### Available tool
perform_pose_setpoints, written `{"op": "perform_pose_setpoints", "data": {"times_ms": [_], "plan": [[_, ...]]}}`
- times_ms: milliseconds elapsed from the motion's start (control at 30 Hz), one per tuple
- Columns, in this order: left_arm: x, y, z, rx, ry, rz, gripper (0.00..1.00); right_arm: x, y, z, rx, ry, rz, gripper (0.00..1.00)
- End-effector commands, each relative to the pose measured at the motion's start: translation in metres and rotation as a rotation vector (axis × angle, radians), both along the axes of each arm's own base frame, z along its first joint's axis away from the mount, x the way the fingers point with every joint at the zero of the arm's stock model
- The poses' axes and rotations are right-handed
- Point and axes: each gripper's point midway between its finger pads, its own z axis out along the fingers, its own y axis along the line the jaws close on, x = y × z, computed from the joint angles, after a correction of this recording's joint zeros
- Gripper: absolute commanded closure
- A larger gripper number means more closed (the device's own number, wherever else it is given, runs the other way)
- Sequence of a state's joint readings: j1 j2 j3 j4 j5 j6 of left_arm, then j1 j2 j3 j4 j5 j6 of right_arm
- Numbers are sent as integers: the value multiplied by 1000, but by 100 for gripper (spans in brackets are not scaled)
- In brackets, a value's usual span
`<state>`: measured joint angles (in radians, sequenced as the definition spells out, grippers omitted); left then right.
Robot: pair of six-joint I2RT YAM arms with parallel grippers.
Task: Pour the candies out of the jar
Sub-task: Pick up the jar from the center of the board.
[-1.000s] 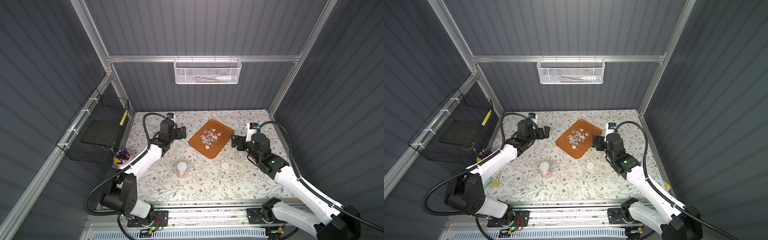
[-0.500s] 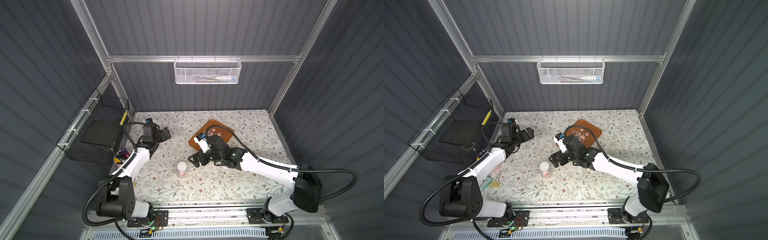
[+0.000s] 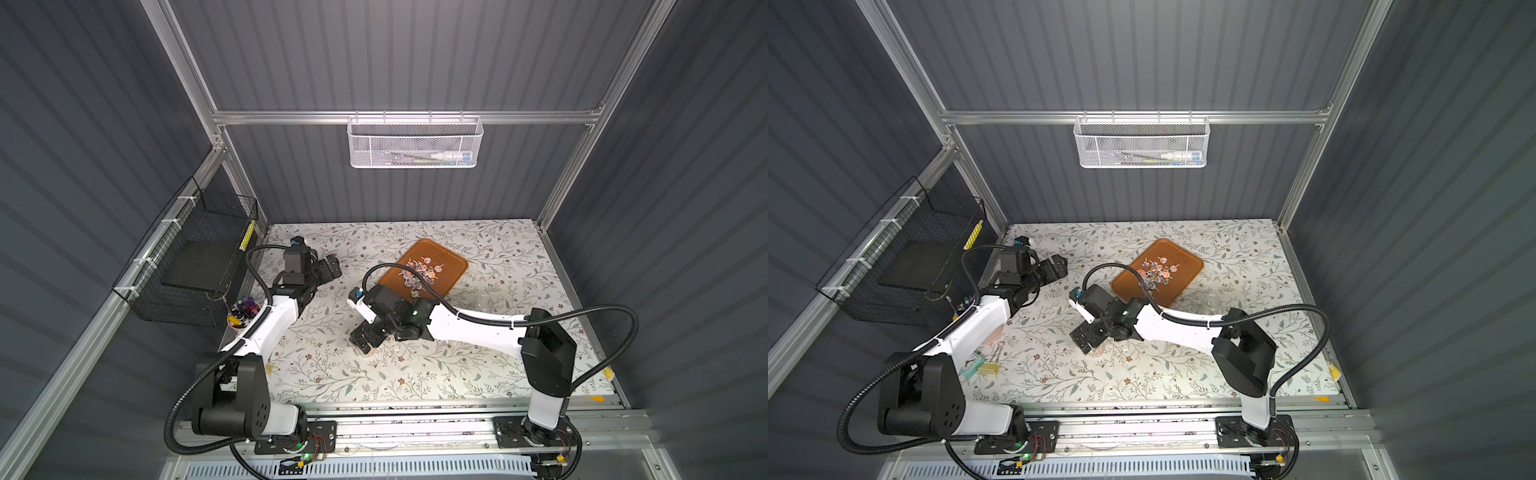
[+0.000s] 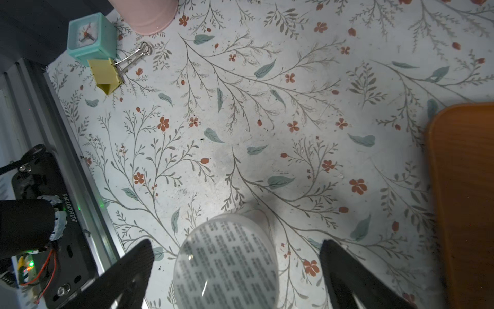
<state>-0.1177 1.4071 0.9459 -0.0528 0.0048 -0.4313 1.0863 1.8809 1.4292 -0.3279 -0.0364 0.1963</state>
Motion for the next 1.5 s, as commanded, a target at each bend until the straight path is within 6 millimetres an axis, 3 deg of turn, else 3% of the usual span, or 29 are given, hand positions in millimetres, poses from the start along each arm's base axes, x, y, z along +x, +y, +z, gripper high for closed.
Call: {"op": "perform_pose_setpoints", "data": {"times_ms": [0, 300, 600, 767, 933, 1133, 1333, 1467], "plan": [[-2, 1, 4, -12, -7, -4, 0, 1, -1, -6, -52, -15, 4, 6], [-5, 7, 1, 21, 3, 11, 0, -6, -3, -19, -71, 1, 7, 25], [-6, 4, -4, 28, 20, -10, 0, 1, -8, -19, -78, -25, -40, 47], [-6, -1, -2, 29, 7, -50, 0, 6, -12, 0, -21, -29, -50, 57], [-7, -12, 1, 20, -10, -121, 0, 28, -30, 36, 67, -9, -97, 58], [-11, -47, 6, 16, -46, -275, 0, 60, -80, 78, 146, 39, -166, 59], [-24, -103, 15, 74, -108, -485, 0, 90, -140, 115, 198, 70, -241, 60], [-42, -143, 25, 62, -163, -677, 0, 98, -164, 136, 265, 141, -250, 60]]}}
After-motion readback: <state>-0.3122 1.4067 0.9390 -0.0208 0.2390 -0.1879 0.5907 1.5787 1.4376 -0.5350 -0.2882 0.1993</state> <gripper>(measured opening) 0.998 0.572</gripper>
